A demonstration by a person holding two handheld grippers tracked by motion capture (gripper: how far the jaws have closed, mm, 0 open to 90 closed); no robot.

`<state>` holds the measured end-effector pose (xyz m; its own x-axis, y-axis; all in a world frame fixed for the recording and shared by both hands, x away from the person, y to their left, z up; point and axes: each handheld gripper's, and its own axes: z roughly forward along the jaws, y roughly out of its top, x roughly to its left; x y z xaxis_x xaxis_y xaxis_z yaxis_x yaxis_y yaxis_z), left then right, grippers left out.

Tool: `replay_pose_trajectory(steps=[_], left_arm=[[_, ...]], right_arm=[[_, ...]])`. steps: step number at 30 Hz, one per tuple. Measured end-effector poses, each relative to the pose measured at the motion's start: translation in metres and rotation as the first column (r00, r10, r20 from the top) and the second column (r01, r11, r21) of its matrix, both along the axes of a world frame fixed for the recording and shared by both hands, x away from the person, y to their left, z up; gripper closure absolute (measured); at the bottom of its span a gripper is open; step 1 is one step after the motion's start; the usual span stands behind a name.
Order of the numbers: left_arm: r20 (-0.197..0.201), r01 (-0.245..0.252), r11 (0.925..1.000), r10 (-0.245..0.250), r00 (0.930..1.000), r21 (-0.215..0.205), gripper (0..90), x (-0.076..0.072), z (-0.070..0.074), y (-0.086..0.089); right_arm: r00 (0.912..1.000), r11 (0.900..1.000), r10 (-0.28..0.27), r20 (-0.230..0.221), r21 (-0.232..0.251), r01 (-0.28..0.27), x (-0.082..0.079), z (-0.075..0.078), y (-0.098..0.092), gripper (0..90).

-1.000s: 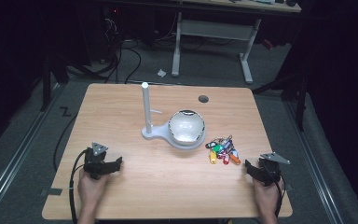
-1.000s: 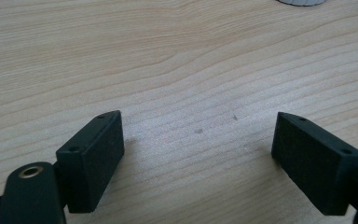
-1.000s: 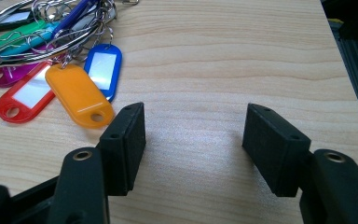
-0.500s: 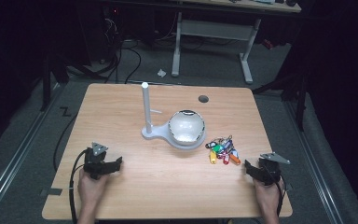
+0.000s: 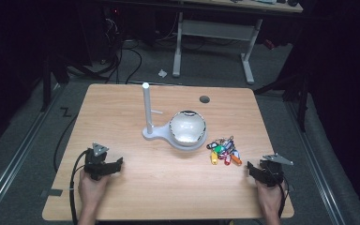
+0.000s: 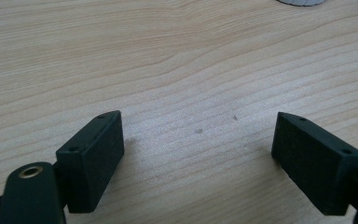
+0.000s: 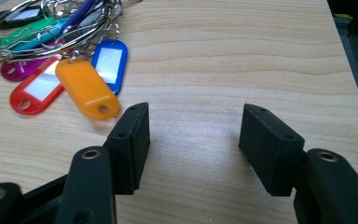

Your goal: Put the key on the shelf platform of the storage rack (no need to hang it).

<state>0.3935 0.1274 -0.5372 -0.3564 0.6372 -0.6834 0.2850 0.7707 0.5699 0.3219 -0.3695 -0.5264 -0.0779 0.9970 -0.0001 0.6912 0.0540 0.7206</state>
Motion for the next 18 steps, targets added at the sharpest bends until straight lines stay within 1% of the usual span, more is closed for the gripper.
replay_pose_trajectory(steps=[1, 2, 9, 11, 14, 18], left_arm=[[0.000, 0.000, 1.0000, 0.000, 1.0000, 0.000, 17.2, 0.000, 0.000, 0.000], [0.000, 0.000, 1.0000, 0.000, 1.0000, 0.001, 17.2, 0.000, 0.000, 0.000], [0.000, -0.001, 1.0000, 0.001, 1.0000, -0.001, 17.2, 0.000, 0.000, 0.000], [0.000, 0.000, 1.0000, 0.000, 1.0000, 0.000, 17.2, 0.000, 0.000, 0.000], [0.000, 0.000, 1.0000, 0.000, 1.0000, 0.001, 17.2, 0.000, 0.000, 0.000], [0.000, -0.001, 1.0000, 0.001, 1.0000, -0.001, 17.3, 0.000, 0.000, 0.000]], right_arm=[[1.0000, 1.000, 0.000, 0.000, 0.000, 0.000, 0.000, 0.000, 0.000, 43.5], [1.0000, 1.000, 0.003, 0.005, 0.010, -0.003, -0.002, 0.001, 0.001, 44.1], [0.9989, 0.999, 0.032, 0.034, 0.003, -0.032, -0.009, 0.010, 0.007, 45.5], [0.9988, 0.999, 0.035, 0.034, 0.004, -0.035, -0.010, 0.011, 0.008, 45.6], [0.9970, 0.998, 0.062, 0.046, 0.001, -0.062, -0.013, 0.015, 0.012, 46.3], [0.9954, 0.997, 0.081, 0.051, 0.013, -0.082, -0.012, 0.018, 0.018, 46.9]])
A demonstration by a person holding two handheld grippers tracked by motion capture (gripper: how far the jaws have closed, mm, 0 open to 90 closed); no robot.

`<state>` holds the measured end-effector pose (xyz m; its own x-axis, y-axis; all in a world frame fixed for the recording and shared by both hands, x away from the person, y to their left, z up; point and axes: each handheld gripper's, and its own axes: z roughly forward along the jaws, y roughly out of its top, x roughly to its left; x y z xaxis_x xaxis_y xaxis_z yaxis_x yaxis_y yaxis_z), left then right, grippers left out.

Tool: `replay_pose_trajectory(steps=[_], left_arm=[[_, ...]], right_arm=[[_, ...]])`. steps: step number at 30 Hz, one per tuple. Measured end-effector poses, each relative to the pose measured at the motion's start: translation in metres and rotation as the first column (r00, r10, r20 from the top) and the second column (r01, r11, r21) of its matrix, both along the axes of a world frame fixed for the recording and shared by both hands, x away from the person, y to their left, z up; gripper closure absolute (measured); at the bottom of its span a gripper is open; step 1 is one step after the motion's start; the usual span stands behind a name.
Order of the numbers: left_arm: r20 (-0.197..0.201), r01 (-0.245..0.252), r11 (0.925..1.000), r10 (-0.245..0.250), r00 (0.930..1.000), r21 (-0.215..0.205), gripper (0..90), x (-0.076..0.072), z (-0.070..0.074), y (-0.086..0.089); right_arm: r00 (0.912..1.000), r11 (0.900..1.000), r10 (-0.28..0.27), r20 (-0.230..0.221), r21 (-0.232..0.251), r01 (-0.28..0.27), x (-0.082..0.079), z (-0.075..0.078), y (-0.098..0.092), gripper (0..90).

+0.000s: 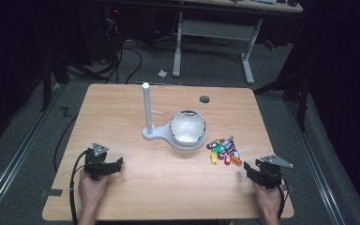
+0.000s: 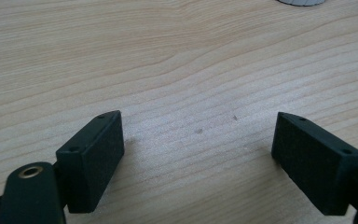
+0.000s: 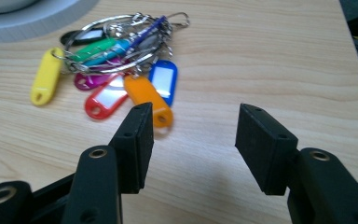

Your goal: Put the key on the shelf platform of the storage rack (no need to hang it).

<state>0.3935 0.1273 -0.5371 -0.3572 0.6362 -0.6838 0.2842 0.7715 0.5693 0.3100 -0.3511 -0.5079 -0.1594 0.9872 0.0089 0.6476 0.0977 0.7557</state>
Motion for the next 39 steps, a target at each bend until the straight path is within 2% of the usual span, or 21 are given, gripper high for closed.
replay_pose_trajectory(steps=[7, 14, 20, 31, 39], left_arm=[[0.000, 0.000, 1.0000, 0.000, 1.0000, -0.001, 17.2, 0.000, 0.000, 0.000], [0.003, 0.008, 0.9999, -0.008, 1.0000, 0.006, 17.2, 0.000, 0.000, 0.000], [0.002, 0.008, 0.9999, -0.008, 1.0000, 0.007, 17.2, 0.000, 0.000, 0.001], [0.000, -0.001, 1.0000, 0.001, 1.0000, -0.001, 17.3, 0.000, 0.000, 0.000], [0.000, 0.000, 1.0000, 0.000, 1.0000, 0.000, 17.3, 0.000, 0.000, 0.000]], right_arm=[[0.9985, 0.998, 0.055, 0.004, -0.002, -0.055, 0.009, 0.004, 0.014, 47.2], [0.9966, 0.997, 0.082, 0.009, -0.001, -0.082, 0.017, 0.008, 0.025, 47.4], [0.9941, 0.994, 0.108, 0.005, -0.006, -0.108, 0.031, 0.010, 0.035, 46.9], [0.9908, 0.991, 0.133, -0.024, -0.004, -0.133, 0.053, 0.008, 0.048, 45.7], [0.9911, 0.992, 0.127, -0.040, 0.003, -0.127, 0.069, 0.005, 0.053, 43.8]])
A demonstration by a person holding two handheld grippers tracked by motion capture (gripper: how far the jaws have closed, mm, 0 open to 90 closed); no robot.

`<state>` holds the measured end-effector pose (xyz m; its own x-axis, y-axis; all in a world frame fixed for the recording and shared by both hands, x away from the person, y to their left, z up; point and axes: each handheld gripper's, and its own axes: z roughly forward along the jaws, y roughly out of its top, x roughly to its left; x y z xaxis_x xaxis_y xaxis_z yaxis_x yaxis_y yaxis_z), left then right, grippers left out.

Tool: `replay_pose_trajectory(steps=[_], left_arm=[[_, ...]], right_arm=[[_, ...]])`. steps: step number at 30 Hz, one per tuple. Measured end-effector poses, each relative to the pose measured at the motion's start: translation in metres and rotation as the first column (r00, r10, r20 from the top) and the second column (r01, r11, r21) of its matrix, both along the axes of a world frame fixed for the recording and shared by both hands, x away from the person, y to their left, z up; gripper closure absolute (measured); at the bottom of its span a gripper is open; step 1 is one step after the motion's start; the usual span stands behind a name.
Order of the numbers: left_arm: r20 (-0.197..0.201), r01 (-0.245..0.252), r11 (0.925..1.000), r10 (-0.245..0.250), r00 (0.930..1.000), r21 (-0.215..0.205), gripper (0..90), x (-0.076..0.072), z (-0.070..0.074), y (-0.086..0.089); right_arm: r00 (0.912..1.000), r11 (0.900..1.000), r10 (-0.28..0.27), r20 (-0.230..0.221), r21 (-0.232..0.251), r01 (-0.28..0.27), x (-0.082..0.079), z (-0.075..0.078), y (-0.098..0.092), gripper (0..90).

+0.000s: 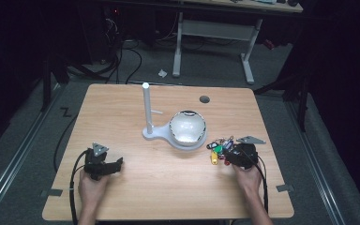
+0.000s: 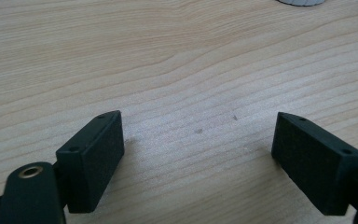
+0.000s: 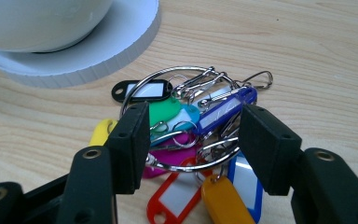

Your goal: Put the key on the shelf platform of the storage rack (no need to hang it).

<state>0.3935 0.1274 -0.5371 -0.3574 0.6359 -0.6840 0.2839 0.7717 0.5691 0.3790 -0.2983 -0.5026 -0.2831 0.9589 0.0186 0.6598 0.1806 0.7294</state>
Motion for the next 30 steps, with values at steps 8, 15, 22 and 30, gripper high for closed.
replay_pose_trajectory(steps=[8, 15, 22, 30], left_arm=[[-0.001, -0.001, 1.0000, 0.001, 1.0000, -0.001, 17.3, 0.000, 0.000, 0.000], [-0.001, -0.002, 1.0000, 0.002, 1.0000, -0.002, 17.3, 0.000, 0.000, 0.000], [0.000, -0.001, 1.0000, 0.001, 1.0000, -0.001, 17.3, 0.000, 0.000, 0.000], [0.000, -0.001, 1.0000, 0.001, 1.0000, -0.001, 17.3, 0.000, 0.000, 0.000]], right_arm=[[0.9993, 1.000, -0.018, -0.032, -0.007, 0.017, 0.015, -0.004, 0.003, 42.7], [0.9987, 1.000, -0.022, -0.047, -0.010, 0.022, 0.024, -0.010, 0.006, 42.3], [0.9979, 0.999, -0.001, -0.065, -0.034, -0.001, 0.030, -0.012, 0.012, 42.4], [0.9968, 0.999, 0.013, -0.079, -0.029, -0.016, 0.039, -0.015, 0.016, 44.5]])
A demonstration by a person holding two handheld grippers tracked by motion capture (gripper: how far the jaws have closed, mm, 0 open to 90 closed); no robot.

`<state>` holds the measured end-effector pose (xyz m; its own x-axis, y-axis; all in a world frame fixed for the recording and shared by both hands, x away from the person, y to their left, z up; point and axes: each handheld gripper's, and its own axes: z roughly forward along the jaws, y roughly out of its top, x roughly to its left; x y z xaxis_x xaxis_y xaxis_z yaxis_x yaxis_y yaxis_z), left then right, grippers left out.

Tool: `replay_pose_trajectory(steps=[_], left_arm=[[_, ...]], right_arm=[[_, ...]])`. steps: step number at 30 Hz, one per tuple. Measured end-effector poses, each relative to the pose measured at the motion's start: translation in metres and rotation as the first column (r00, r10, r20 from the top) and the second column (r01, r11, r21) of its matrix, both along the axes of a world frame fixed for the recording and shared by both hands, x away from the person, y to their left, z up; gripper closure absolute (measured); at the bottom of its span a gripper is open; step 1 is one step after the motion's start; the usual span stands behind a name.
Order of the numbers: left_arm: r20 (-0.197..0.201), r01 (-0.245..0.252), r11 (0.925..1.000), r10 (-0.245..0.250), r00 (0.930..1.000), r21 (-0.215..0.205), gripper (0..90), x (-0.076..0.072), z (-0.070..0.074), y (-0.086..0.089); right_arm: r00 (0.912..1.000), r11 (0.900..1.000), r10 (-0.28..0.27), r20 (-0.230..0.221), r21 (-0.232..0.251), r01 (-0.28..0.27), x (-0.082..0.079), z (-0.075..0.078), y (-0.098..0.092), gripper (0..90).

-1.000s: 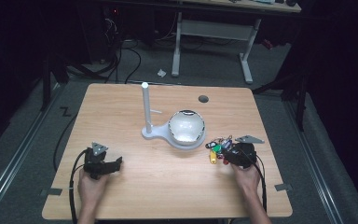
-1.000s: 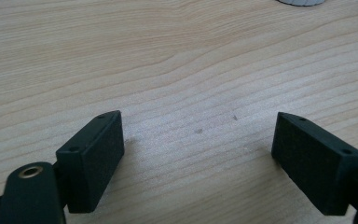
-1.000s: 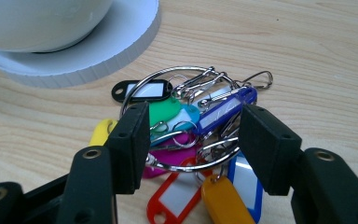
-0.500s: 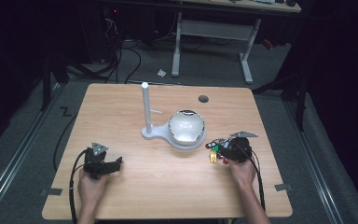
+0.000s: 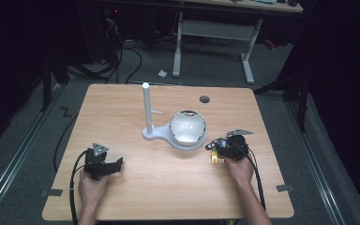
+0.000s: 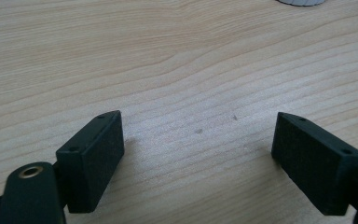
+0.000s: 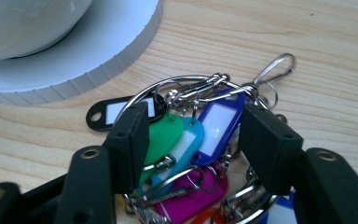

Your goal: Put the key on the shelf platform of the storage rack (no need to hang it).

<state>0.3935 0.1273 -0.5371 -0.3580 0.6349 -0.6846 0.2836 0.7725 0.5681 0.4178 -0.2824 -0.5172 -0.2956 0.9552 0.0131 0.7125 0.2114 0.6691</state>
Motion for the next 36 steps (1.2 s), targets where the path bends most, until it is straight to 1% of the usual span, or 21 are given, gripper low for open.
replay_pose_trajectory(steps=[2, 3, 4, 10, 12, 13, 14, 15, 16, 18, 21, 22, 23, 25, 26, 29, 30, 31, 32, 36], left_arm=[[0.000, 0.000, 1.0000, 0.000, 1.0000, -0.001, 17.3, 0.000, 0.000, 0.000], [0.000, 0.000, 1.0000, 0.000, 1.0000, 0.000, 17.3, 0.000, 0.000, 0.000], [0.000, 0.001, 1.0000, -0.001, 1.0000, 0.001, 17.3, 0.000, 0.000, 0.000], [0.000, 0.001, 1.0000, -0.001, 1.0000, 0.000, 17.3, 0.000, 0.000, 0.000], [0.000, 0.000, 1.0000, 0.000, 1.0000, 0.000, 17.3, 0.000, 0.000, 0.000], [0.000, 0.001, 1.0000, -0.001, 1.0000, 0.000, 17.3, 0.000, 0.000, 0.000], [0.000, 0.000, 1.0000, 0.000, 1.0000, 0.000, 17.3, 0.000, 0.000, 0.000], [0.000, 0.000, 1.0000, 0.000, 1.0000, 0.000, 17.3, 0.000, 0.000, 0.000], [0.000, 0.000, 1.0000, 0.000, 1.0000, -0.001, 17.3, 0.000, 0.000, 0.000], [0.000, 0.001, 1.0000, -0.001, 1.0000, 0.001, 17.3, 0.000, 0.000, 0.000], [0.000, 0.000, 1.0000, 0.000, 1.0000, 0.000, 17.3, 0.000, 0.000, 0.000], [0.000, 0.001, 1.0000, -0.001, 1.0000, -0.001, 17.3, 0.000, 0.000, 0.000], [0.000, 0.000, 1.0000, 0.000, 1.0000, 0.000, 17.3, 0.000, 0.000, 0.000], [0.000, 0.000, 1.0000, 0.000, 1.0000, 0.000, 17.2, 0.000, 0.000, 0.000], [0.000, 0.000, 1.0000, 0.000, 1.0000, -0.001, 17.2, 0.000, 0.000, 0.000], [0.000, 0.000, 1.0000, 0.000, 1.0000, -0.001, 17.2, 0.000, 0.000, 0.000], [0.000, 0.000, 1.0000, 0.000, 1.0000, -0.001, 17.3, 0.000, 0.000, 0.000], [0.000, 0.000, 1.0000, 0.000, 1.0000, -0.001, 17.2, 0.000, 0.000, 0.000], [0.000, 0.001, 1.0000, -0.001, 1.0000, -0.001, 17.3, 0.000, 0.000, 0.000], [0.000, -0.001, 1.0000, 0.001, 1.0000, -0.001, 17.3, 0.000, 0.000, 0.000]], right_arm=[[0.9999, 1.000, 0.010, -0.005, 0.007, -0.010, 0.003, 0.000, 0.000, 49.7], [0.9997, 0.999, 0.014, -0.019, 0.034, -0.013, 0.004, -0.001, -0.001, 51.9], [0.9997, 0.999, 0.018, -0.017, 0.038, -0.018, 0.004, -0.001, -0.001, 53.0], [0.9994, 0.998, 0.023, -0.026, 0.057, -0.021, 0.007, -0.001, -0.003, 55.2], [0.9995, 0.999, 0.020, -0.024, 0.048, -0.019, 0.008, -0.001, -0.002, 54.5], [0.9997, 0.999, 0.017, -0.020, 0.035, -0.016, 0.010, -0.002, -0.001, 53.3], [0.9998, 0.999, 0.021, -0.007, -0.028, -0.021, 0.010, -0.003, 0.007, 53.5], [0.9998, 0.999, 0.021, -0.007, -0.028, -0.021, 0.010, -0.003, 0.007, 53.5], [0.9997, 0.999, 0.023, -0.005, -0.042, -0.024, 0.010, -0.003, 0.009, 53.8], [0.9991, 0.998, 0.041, -0.009, -0.038, -0.041, 0.011, -0.003, 0.010, 55.9], [0.9987, 0.998, 0.048, -0.014, -0.034, -0.049, 0.010, -0.002, 0.008, 57.8], [0.9982, 0.998, 0.058, -0.013, -0.031, -0.058, 0.010, -0.002, 0.008, 59.4], [0.9983, 0.998, 0.058, -0.008, -0.021, -0.058, 0.009, 0.000, 0.007, 66.0], [0.9977, 0.998, 0.067, -0.011, 0.001, -0.067, 0.008, -0.001, 0.004, 67.2], [0.9976, 0.998, 0.070, -0.006, 0.003, -0.070, 0.008, -0.001, 0.004, 67.5], [0.9971, 0.997, 0.075, -0.008, 0.004, -0.075, 0.007, -0.001, 0.005, 68.2], [0.9962, 0.996, 0.088, -0.001, -0.003, -0.088, 0.006, -0.001, 0.006, 69.6], [0.9962, 0.996, 0.088, -0.001, -0.003, -0.088, 0.006, -0.001, 0.006, 69.6], [0.9948, 0.995, 0.100, 0.021, 0.011, -0.100, 0.004, 0.001, 0.006, 75.4], [0.9929, 0.993, 0.116, 0.026, -0.003, -0.116, 0.002, 0.002, 0.008, 76.3]])
